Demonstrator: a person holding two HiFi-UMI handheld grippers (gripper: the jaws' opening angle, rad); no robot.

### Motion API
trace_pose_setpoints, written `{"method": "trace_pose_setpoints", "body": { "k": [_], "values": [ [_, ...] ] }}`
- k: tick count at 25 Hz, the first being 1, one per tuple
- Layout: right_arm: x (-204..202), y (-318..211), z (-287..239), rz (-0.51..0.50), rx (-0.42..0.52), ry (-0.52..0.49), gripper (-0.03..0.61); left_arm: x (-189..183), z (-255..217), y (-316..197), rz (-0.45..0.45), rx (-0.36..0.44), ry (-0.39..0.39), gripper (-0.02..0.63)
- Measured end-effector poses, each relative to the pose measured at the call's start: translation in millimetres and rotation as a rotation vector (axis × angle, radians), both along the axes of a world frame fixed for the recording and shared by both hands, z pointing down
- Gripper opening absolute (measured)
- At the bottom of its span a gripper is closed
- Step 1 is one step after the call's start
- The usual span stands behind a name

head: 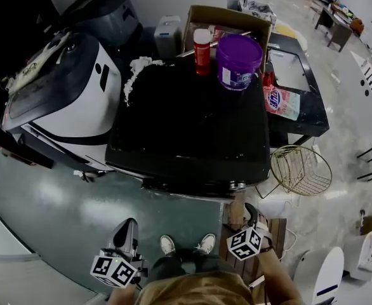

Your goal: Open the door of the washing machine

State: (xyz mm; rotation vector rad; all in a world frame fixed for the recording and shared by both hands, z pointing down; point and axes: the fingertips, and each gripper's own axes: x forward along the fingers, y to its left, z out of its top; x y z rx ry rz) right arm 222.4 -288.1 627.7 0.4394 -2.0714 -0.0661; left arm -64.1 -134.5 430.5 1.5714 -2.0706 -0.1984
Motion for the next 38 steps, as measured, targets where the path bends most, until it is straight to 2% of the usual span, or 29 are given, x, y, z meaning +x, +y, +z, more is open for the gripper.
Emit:
{"method": "trace_pose_setpoints", "body": {
  "k": [8,13,19,28,32,37,38],
  "values": [
    [-13.0,-9.9,81.7,-0.041,-0.097,0.09,0.468,-20.3,4.3,49.6,-0.146,-0.07,-0.025,0.06],
    [-17.1,-17.3,113.0,-0.11,-0.095,0.148,0.466,-17.4,19.2,66.7,-0.199,-0.111,-0.016,0.06],
    [-22.1,-28.2,135.0,-0.148,-0.089,0.188,0.465,-7.4,26.0,74.3,-0.227,-0.128,-0.005,0.06],
    [-30.4,-29.5,161.5,-0.159,-0.105,0.239,0.462,-22.6,30.6,113.3,-0.314,-0.168,-0.01,0.06],
    [-31.9,-29.5,166.4,-0.166,-0.101,0.259,0.458,-25.1,32.9,121.1,-0.32,-0.171,-0.002,0.06],
    [-40.8,-34.3,169.9,-0.14,-0.072,0.279,0.414,-31.5,35.7,129.1,-0.312,-0.184,0.001,0.06],
    [-41.0,-38.0,169.0,-0.128,-0.054,0.286,0.378,-33.1,36.8,131.5,-0.311,-0.189,0.002,0.06]
  ]
}}
